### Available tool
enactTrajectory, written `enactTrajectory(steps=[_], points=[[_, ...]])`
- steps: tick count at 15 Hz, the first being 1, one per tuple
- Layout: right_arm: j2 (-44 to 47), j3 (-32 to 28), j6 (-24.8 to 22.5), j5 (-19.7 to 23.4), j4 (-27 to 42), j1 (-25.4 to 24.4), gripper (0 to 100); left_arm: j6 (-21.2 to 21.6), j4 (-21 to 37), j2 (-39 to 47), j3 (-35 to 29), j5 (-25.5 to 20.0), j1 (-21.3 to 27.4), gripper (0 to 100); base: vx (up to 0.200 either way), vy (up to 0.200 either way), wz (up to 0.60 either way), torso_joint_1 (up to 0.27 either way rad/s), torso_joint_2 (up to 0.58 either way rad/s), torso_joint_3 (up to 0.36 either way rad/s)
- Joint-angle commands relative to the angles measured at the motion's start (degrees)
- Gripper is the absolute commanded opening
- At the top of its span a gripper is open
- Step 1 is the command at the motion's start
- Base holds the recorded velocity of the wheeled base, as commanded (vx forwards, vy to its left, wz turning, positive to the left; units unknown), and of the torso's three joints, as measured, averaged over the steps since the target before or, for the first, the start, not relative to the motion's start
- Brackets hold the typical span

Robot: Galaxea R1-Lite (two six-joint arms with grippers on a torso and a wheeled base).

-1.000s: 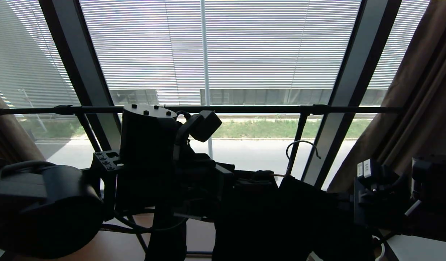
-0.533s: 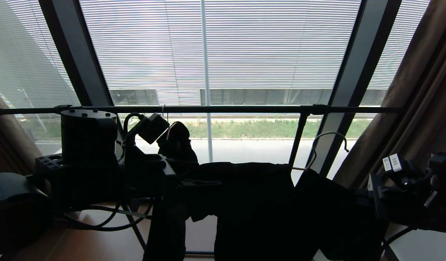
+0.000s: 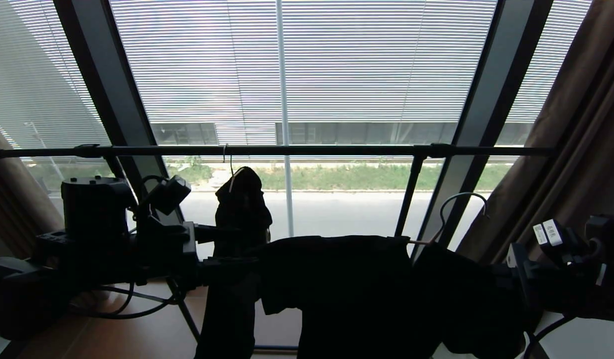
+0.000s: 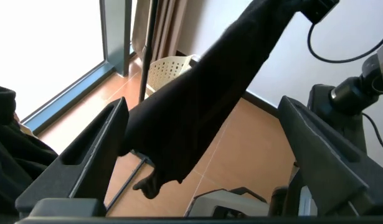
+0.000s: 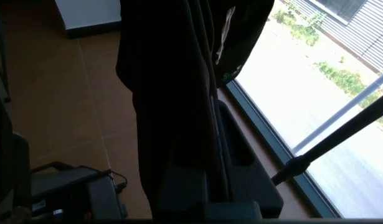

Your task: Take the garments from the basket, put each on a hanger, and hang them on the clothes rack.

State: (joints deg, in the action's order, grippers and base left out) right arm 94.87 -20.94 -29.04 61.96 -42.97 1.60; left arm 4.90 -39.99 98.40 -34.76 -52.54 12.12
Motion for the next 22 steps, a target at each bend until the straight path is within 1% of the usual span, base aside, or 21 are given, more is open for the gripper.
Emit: enactTrajectory(steps=[1,3,7,8,13,14,17,19,22], points=[[-1.0,0.0,0.0,0.3,0.1,0.1,0,-0.1,-1.1,3.8,0.7,0.0,0.3,100,0.000,0.000,0.00,0.000,0.00,0.000],[-1.4,0.1,0.1,1.1,0.0,0.2,0,0.3,-1.5,5.8,0.7,0.2,1.1,100,0.000,0.000,0.00,0.000,0.00,0.000],[-1.8,0.1,0.1,1.2,0.0,0.2,0,0.9,-2.7,8.3,0.9,0.2,1.4,100,0.000,0.000,0.00,0.000,0.00,0.000],[-1.7,0.0,0.1,1.2,0.0,0.2,0,0.9,-2.7,8.6,0.7,0.3,1.6,0,0.000,0.000,0.00,0.000,0.00,0.000],[0.1,-0.8,0.1,1.7,0.0,1.6,0,0.3,-2.8,8.5,0.6,0.2,1.2,0,0.000,0.000,0.00,0.000,0.00,0.000],[0.4,-1.0,0.2,2.1,0.0,2.4,0,0.5,-3.7,8.4,1.2,0.2,0.6,0,0.000,0.000,0.00,0.000,0.00,0.000],[1.0,-2.1,0.3,3.3,0.0,4.8,0,0.2,-9.4,8.2,4.4,0.3,-1.0,0,0.000,0.000,0.00,0.000,0.00,0.000],[1.5,-2.4,0.4,3.3,0.0,5.5,0,0.2,-13.2,8.2,7.4,0.3,-2.5,0,0.000,0.000,0.00,0.000,0.00,0.000],[1.7,-2.7,0.5,3.4,-0.1,5.7,0,0.1,-17.3,7.9,11.2,0.2,-4.5,0,0.000,0.000,0.00,0.000,0.00,0.000]])
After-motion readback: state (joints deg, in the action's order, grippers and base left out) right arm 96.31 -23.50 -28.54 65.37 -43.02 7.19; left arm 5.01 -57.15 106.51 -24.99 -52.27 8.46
